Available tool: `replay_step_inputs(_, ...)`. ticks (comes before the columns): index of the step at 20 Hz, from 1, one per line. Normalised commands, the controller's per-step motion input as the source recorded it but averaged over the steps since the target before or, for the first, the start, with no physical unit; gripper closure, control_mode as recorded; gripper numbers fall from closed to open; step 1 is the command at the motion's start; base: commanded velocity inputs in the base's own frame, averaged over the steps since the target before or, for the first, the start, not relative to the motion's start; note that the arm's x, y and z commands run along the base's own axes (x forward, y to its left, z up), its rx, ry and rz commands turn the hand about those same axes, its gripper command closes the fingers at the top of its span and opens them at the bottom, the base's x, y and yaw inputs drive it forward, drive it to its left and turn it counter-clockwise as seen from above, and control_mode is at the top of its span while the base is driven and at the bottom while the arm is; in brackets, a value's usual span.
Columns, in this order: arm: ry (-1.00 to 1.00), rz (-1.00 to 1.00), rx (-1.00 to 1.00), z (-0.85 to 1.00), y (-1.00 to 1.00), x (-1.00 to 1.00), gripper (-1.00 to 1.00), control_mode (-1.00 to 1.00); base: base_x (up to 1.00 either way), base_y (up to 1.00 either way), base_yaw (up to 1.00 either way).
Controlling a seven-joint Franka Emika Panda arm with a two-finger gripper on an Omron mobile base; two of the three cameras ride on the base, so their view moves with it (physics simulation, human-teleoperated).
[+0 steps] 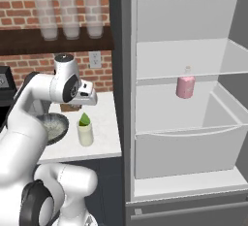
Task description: Grab a lemon wedge from the fridge and one ice cube from the ice bowl, and put them in the glass of lemonade.
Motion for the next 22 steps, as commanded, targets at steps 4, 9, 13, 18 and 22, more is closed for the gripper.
replay_step_inputs(4, 0.0, 0.0, 0.0, -0.07, 0.0, 0.01, 1.0, -1.0, 0.0, 0.0, 0.0)
replay_step_inputs(9, 0.0, 0.0, 0.0, -0.02, 0.0, 0.14, 1.0, -1.0, 0.0, 0.0, 0.0)
replay_step_inputs(13, 0.01, 0.0, 0.0, 0.0, 0.0, 0.16, 1.0, -1.0, 0.0, 0.0, 0.0)
replay_step_inputs(18, 0.05, -0.04, 0.0, -0.04, 0.0, 0.08, 1.0, -1.0, 0.0, 0.0, 0.0)
replay_step_inputs(22, 0.07, -0.07, 0.0, -0.07, 0.0, 0.16, 1.0, -1.0, 0.0, 0.0, 0.0)
